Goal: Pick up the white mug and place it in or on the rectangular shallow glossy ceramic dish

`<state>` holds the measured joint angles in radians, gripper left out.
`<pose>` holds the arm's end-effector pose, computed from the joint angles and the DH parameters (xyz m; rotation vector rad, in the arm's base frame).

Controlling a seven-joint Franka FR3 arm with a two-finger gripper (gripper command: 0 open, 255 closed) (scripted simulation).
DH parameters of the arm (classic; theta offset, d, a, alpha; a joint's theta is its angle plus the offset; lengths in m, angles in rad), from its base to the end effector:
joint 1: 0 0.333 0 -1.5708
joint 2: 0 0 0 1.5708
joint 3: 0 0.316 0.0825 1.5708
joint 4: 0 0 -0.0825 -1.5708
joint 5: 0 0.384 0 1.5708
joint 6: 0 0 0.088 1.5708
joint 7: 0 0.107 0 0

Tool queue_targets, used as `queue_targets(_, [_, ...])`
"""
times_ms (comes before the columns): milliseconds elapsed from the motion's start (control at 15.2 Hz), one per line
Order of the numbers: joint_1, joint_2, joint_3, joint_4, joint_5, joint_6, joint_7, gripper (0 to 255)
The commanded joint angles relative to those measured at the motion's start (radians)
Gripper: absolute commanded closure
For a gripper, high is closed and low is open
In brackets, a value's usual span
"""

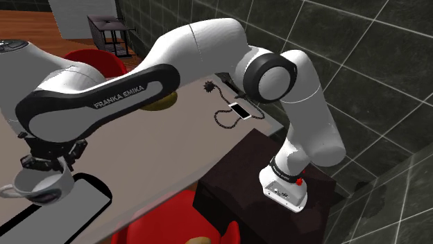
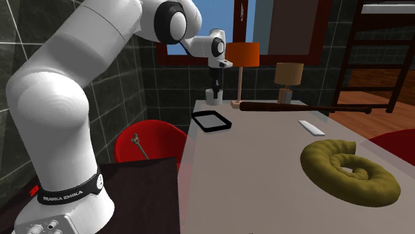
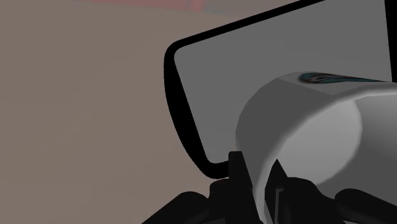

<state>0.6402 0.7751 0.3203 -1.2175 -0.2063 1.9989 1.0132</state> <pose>0.4937 0.5695 0.3307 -3.0875 0.0956 0.0039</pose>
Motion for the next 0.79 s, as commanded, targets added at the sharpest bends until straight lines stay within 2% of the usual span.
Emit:
queue_targets(0, [0.052, 0.085, -0.006, 0.148, -0.012, -0.061, 0.022, 255])
queue_targets(132, [0.113, 0.192, -0.014, 0.346, -0.022, -0.148, 0.035, 255])
queue_targets(198, [0.127, 0.219, -0.017, 0.397, -0.023, -0.170, 0.036, 255])
queue_targets(726, [0.119, 0.242, -0.022, 0.328, -0.029, -0.080, 0.042, 255])
